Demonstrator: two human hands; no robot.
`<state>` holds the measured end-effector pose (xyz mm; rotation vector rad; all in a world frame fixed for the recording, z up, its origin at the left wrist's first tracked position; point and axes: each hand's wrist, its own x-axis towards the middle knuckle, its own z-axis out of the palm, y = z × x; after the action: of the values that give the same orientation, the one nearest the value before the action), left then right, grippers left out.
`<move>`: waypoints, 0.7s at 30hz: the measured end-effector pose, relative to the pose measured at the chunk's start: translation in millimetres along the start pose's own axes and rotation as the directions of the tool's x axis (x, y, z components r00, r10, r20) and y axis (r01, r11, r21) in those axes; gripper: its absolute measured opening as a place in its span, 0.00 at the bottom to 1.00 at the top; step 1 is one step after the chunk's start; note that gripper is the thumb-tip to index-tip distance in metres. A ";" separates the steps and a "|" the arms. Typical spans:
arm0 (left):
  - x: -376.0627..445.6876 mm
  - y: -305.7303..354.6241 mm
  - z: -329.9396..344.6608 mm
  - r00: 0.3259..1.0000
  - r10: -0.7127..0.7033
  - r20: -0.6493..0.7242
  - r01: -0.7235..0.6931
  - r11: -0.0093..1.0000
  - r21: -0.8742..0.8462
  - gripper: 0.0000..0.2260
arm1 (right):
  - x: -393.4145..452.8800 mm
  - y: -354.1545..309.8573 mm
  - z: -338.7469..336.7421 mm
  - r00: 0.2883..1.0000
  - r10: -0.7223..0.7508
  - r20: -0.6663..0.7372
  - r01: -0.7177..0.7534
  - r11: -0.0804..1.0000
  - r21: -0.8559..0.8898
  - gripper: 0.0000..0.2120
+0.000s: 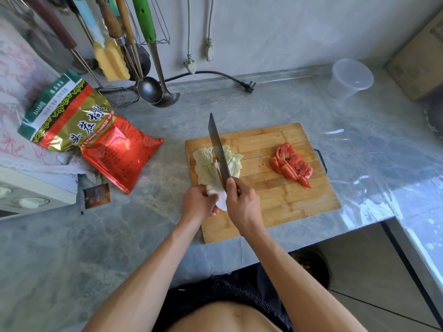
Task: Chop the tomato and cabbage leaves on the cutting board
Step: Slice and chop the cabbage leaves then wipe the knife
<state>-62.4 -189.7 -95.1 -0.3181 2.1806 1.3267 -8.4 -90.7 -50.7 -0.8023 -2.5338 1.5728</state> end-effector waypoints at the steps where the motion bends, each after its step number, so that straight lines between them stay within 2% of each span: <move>1: 0.0 0.5 0.2 1.000 -0.002 -0.003 0.002 1.000 0.003 0.06 | 5.7 -1.1 0.3 1.000 0.005 -0.018 -0.005 1.000 0.016 0.20; 5: -1.5 0.3 -0.1 1.000 -0.006 -0.019 0.006 1.000 0.013 0.05 | 24.0 -4.0 -5.4 0.999 0.050 -0.007 -0.050 0.997 0.062 0.20; 8: -2.3 0.3 -0.7 1.000 -0.012 -0.009 0.012 1.000 0.013 0.05 | 24.5 -1.8 -15.1 1.000 0.027 0.000 -0.027 0.997 0.066 0.20; 21: -6.3 -2.1 -1.8 1.000 0.018 0.004 -0.018 1.000 0.016 0.05 | 9.6 -0.8 -10.0 0.995 0.072 0.072 -0.068 0.997 -0.044 0.21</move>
<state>-56.9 -192.9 -92.3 -0.2903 2.1950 1.3176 -13.9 -78.4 -47.4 -0.8629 -2.6253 1.6035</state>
